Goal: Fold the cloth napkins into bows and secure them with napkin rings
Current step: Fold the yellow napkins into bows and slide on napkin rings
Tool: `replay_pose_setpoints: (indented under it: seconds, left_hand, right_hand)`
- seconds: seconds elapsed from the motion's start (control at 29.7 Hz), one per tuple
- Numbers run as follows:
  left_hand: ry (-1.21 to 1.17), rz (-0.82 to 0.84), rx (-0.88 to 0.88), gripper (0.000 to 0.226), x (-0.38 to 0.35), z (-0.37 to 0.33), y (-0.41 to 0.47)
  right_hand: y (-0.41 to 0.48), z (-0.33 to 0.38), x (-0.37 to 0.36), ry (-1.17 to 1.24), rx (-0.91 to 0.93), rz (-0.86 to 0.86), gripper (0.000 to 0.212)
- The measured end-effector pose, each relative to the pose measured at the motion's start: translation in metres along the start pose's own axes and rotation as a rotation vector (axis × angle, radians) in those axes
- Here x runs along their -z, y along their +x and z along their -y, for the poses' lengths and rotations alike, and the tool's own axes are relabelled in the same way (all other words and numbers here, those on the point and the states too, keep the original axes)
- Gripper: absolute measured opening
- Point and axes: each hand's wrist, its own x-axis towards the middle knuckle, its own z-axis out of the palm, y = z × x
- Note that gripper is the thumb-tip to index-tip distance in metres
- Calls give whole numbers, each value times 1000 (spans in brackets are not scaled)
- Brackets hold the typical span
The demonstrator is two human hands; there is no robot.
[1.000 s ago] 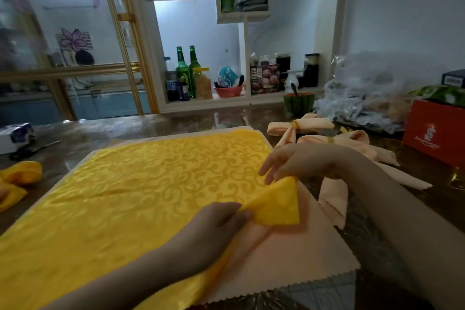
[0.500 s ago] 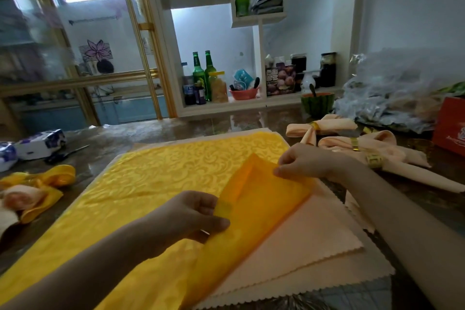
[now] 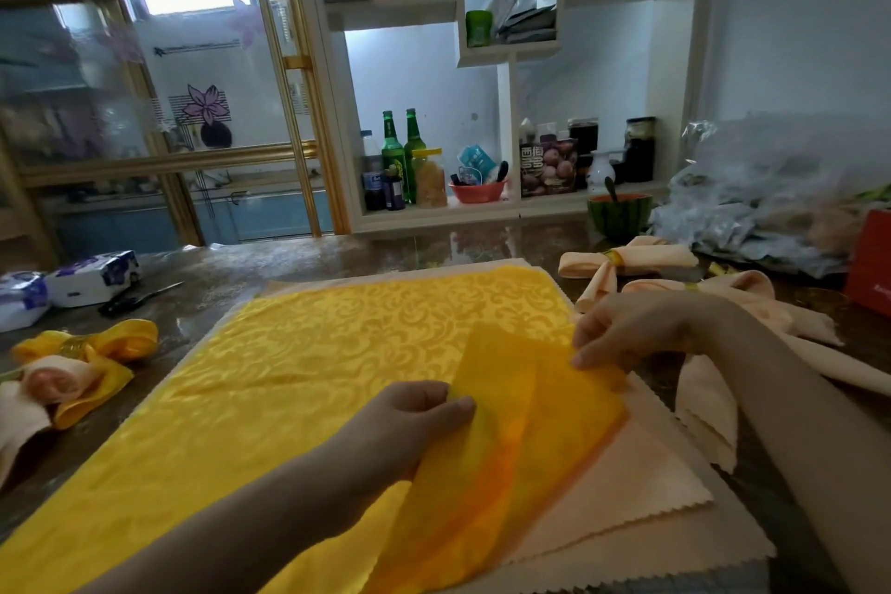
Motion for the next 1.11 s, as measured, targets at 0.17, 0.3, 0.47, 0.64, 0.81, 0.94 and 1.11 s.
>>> replay_pose_setpoints:
  seconds: [0.17,0.3,0.47,0.64,0.81,0.94,1.11]
  left_hand:
    - [232,141,-17,19,-10,-3,-2]
    - [355,336,56,15,-2,-12,-16]
    - [472,751,191,27,36,-25,-36]
    - [642,532,324,17,119,-22,-17]
    - [1043,-584,44,9,164,12,21]
    - [1089,-699,-11,67,140,22,24]
    - [1084,-79,139,73,97,18,-1]
  right_hand:
    - [-6,4,4,-98,13,39,6]
    - [-14,20,2,-107,64,215,6]
    - [-34,57,-12,-30,277,538,3]
    - [-26,86,-25,145,364,288,3]
    - [12,108,-62,-340,388,-566,44]
    - [12,121,-90,-337,554,-296,56]
    - [24,111,-102,-308,437,56,60]
